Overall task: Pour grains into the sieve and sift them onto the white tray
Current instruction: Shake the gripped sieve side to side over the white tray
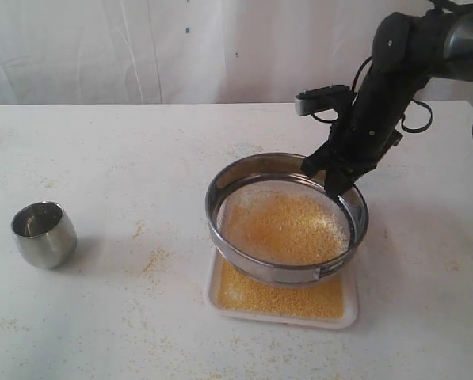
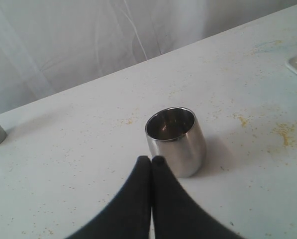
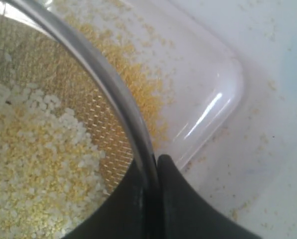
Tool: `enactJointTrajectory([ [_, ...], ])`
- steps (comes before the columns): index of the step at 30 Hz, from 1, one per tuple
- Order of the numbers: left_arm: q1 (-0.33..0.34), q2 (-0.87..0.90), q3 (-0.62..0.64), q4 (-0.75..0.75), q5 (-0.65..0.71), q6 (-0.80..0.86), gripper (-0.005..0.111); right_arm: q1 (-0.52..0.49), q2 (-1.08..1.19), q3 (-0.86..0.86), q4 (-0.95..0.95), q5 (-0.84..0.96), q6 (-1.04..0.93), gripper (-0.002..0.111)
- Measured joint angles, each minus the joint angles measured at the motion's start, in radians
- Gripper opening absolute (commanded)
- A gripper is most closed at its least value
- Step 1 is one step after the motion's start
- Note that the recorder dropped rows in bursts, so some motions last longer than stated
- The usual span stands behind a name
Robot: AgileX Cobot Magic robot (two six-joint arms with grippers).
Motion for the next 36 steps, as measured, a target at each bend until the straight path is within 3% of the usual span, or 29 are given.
enactJointTrajectory([
  [3,0.000,0.000,0.000,0.000,0.000,0.000,0.000,0.013,0.000,0.000,-0.062,-0.018,0.141,0.000],
  [7,0.000,0.000,0.000,0.000,0.000,0.000,0.000,0.015,0.000,0.000,0.018,0.018,-0.061,0.000],
  [11,0.000,0.000,0.000,0.000,0.000,0.000,0.000,0.032,0.000,0.002,-0.018,-0.017,0.118,0.000],
  [14,0.000,0.000,0.000,0.000,0.000,0.000,0.000,0.028,-0.002,0.000,0.023,-0.001,-0.043,0.000],
  [18,0.000,0.000,0.000,0.000,0.000,0.000,0.000,0.035,0.000,0.002,-0.065,-0.019,0.159,0.000],
  [21,0.000,0.000,0.000,0.000,0.000,0.000,0.000,0.025,0.000,0.000,-0.036,0.000,-0.006,0.000],
  [25,0.000,0.000,0.000,0.000,0.000,0.000,0.000,0.033,0.000,0.002,-0.109,-0.002,0.157,0.000],
  [29,0.000,0.000,0.000,0.000,0.000,0.000,0.000,0.026,0.000,0.000,-0.052,0.013,-0.002,0.000],
  [33,0.000,0.000,0.000,0.000,0.000,0.000,0.000,0.036,0.000,0.002,-0.062,-0.014,0.138,0.000],
  [36,0.000,0.000,0.000,0.000,0.000,0.000,0.000,0.036,-0.002,0.000,-0.013,-0.003,-0.009,0.000],
])
